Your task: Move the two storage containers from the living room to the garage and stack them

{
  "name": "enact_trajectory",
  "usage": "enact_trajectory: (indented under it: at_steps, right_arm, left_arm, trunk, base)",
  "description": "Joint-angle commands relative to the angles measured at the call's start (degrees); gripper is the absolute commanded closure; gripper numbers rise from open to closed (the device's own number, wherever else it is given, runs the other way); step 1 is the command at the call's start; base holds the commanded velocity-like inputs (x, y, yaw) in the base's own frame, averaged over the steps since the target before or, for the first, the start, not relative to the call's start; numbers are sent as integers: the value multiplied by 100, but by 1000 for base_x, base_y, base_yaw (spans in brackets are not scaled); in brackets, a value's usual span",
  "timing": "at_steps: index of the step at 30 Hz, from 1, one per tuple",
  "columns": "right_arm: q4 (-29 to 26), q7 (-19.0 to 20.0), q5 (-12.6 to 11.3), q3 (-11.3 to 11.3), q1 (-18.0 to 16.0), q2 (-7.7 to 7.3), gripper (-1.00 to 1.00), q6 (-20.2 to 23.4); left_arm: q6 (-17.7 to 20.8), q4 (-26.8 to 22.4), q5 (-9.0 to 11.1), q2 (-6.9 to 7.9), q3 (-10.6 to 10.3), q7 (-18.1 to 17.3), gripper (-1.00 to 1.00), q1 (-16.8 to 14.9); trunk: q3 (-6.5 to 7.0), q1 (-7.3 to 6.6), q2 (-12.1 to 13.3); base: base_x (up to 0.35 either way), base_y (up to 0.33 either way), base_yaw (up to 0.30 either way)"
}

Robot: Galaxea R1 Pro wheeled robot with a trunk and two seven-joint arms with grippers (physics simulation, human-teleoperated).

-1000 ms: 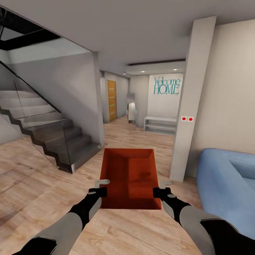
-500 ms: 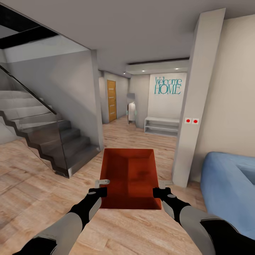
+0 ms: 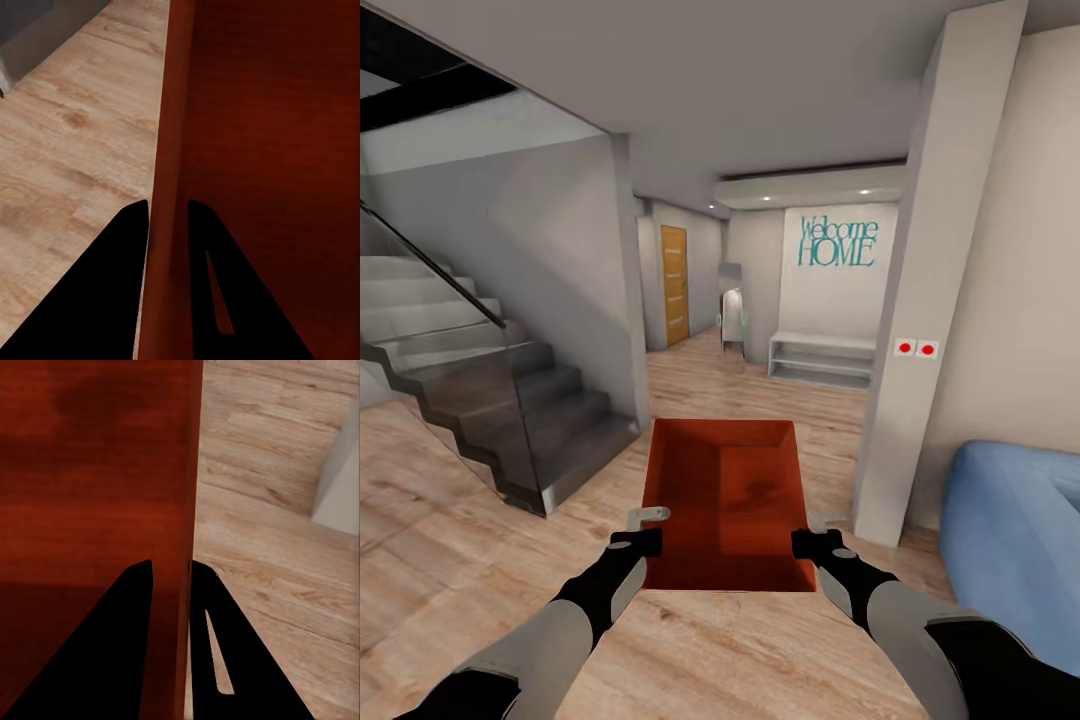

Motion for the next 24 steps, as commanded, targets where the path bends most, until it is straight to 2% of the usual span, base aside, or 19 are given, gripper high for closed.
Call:
enact_trajectory:
  at_steps: [1, 24]
  right_arm:
    - [17, -21, -31, -80, -1, 1, 100, -21]
    - [17, -18, -36, -80, -1, 1, 100, -21]
  left_arm:
    - [-259, -110, -82, 426, 454, 82, 100, -7]
    - [-261, -108, -82, 422, 455, 82, 100, -7]
  trunk:
    - [-10, 5, -7]
    - [-7, 5, -7]
  base:
    - [322, 0, 0]
    - [322, 0, 0]
